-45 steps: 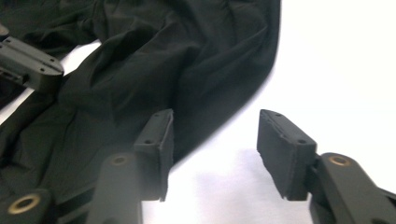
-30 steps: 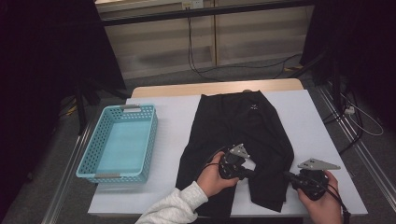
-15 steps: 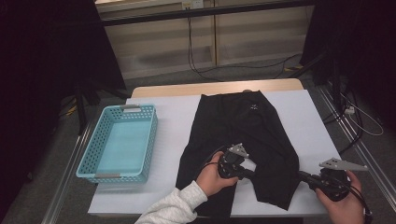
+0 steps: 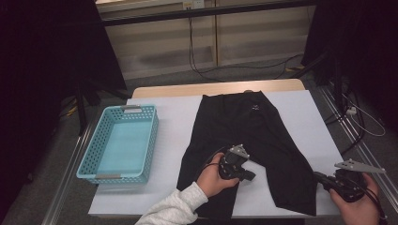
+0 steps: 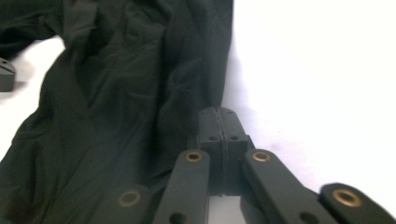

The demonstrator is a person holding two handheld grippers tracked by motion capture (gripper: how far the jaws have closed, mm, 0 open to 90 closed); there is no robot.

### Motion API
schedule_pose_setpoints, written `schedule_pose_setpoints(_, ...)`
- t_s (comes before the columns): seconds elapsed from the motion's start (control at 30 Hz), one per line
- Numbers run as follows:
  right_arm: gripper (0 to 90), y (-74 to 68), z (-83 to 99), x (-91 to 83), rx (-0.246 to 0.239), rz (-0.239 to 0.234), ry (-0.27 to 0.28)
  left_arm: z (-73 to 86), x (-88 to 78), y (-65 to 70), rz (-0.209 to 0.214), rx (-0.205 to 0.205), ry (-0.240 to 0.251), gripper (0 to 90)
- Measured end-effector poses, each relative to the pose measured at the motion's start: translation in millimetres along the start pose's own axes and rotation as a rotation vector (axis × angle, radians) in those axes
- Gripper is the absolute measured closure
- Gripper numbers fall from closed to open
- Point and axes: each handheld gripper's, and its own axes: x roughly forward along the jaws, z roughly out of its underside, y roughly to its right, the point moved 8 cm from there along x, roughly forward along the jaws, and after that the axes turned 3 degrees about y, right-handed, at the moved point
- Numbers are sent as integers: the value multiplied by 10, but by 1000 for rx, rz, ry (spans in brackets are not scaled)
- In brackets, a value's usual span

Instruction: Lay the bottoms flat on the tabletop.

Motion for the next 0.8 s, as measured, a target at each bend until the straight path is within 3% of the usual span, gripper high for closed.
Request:
schedule_pose_setpoints(0.1,736,-26,-2,30,-9,25,-11,-25,8,29,12,9,13,897)
schedule_pose_setpoints(0.23,711,-92,-63,31,-47,35,8,-73,22,27,-21,47,49,670)
schedule_pose_setpoints(0.4,681,-175,16,146,-59,0,-45,-108,78,44,-37,58,68,511)
schedule_pose_setpoints(0.47,749,-199,29,165,-64,-11,-49,-146,118,67,-34,58,86,475)
schedule_pose_setpoints(0.6,737,-280,26,183,-77,-45,-61,-205,223,88,-60,82,92,430)
schedule_pose_setpoints(0.67,814,-292,31,183,-85,-58,-68,-225,286,104,-76,85,105,430)
schedule_pose_setpoints(0.73,855,-297,39,188,-83,-57,-63,-202,348,105,-88,116,76,435)
schedule_pose_setpoints(0.8,887,-306,41,193,-75,-63,-60,-209,361,127,-97,139,66,505)
